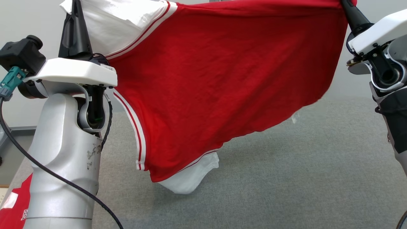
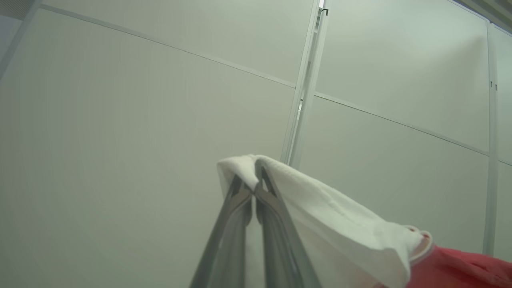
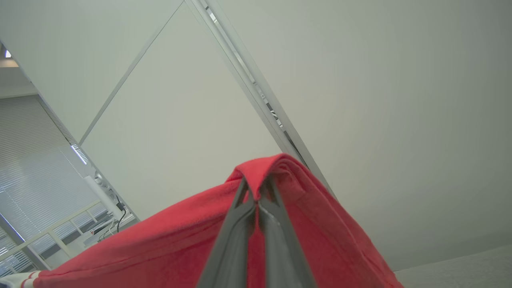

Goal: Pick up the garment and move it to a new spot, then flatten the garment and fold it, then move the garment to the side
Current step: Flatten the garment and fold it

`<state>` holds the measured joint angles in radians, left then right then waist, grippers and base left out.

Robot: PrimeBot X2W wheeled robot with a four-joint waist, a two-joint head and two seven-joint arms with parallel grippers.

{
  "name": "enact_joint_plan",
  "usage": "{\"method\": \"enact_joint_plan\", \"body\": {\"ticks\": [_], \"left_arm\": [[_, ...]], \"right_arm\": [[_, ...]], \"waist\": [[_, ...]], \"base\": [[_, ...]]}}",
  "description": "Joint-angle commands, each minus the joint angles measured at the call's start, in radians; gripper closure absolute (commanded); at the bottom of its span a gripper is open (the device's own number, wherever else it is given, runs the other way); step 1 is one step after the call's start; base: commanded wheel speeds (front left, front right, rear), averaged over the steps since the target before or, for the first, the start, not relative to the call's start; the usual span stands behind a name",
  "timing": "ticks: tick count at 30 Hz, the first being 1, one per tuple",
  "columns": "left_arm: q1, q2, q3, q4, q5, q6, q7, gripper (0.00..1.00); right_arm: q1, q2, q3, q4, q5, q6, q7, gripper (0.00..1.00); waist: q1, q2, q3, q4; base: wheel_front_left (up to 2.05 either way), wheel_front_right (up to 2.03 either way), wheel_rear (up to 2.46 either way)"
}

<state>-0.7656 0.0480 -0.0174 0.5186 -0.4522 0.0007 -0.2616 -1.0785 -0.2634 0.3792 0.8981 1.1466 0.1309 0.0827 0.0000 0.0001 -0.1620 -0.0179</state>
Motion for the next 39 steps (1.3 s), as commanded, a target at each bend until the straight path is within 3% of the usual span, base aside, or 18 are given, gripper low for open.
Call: {"method": "enact_joint_plan", "body": {"ticks": [1, 12, 21, 28, 31, 35, 39], "left_arm": [[-0.007, 0.005, 0.003, 0.004, -0.010, -0.002, -0.004, 1.00], [-0.025, 0.004, -0.074, 0.096, -0.028, -0.023, -0.004, 1.00], [-0.217, 0.028, -0.138, 0.304, 0.028, -0.056, 0.028, 1.00], [-0.625, 0.021, -0.148, 0.429, 0.042, -0.010, 0.067, 1.00], [-0.729, 0.021, -0.144, 0.455, 0.048, 0.006, 0.043, 1.00], [-0.877, 0.013, -0.104, 0.475, 0.037, 0.067, 0.002, 1.00], [-0.935, 0.009, -0.051, 0.375, 0.059, 0.117, -0.003, 1.00]], "right_arm": [[-0.012, -0.003, 0.004, 0.013, 0.000, 0.000, -0.001, 1.00], [-0.023, 0.017, 0.041, 0.037, 0.009, 0.000, 0.008, 1.00], [-0.140, 0.036, 0.069, 0.091, -0.028, 0.000, -0.010, 1.00], [-0.446, 0.050, 0.051, 0.138, -0.083, 0.000, -0.153, 1.00], [-0.514, 0.065, 0.043, 0.140, -0.084, 0.000, -0.212, 1.00], [-0.603, 0.079, 0.057, 0.146, -0.097, 0.000, -0.305, 1.00], [-0.643, 0.100, 0.003, 0.120, -0.057, 0.000, -0.347, 1.00]], "waist": [[0.0000, -0.0001, -0.002, 0.001], [0.0000, -0.0001, 0.024, -0.014], [0.0000, -0.0001, 0.176, -0.052], [0.0000, -0.0001, 0.462, -0.059], [0.0000, -0.0001, 0.521, -0.061], [0.0000, -0.0001, 0.606, -0.057], [0.0000, -0.0001, 0.668, -0.062]], "base": [[0.00, 0.00, 0.00], [0.00, 0.00, 0.00], [0.00, 0.00, 0.00], [0.00, 0.00, 0.00], [0.00, 0.00, 0.00], [0.00, 0.00, 0.00], [0.00, 0.00, 0.00]]}}
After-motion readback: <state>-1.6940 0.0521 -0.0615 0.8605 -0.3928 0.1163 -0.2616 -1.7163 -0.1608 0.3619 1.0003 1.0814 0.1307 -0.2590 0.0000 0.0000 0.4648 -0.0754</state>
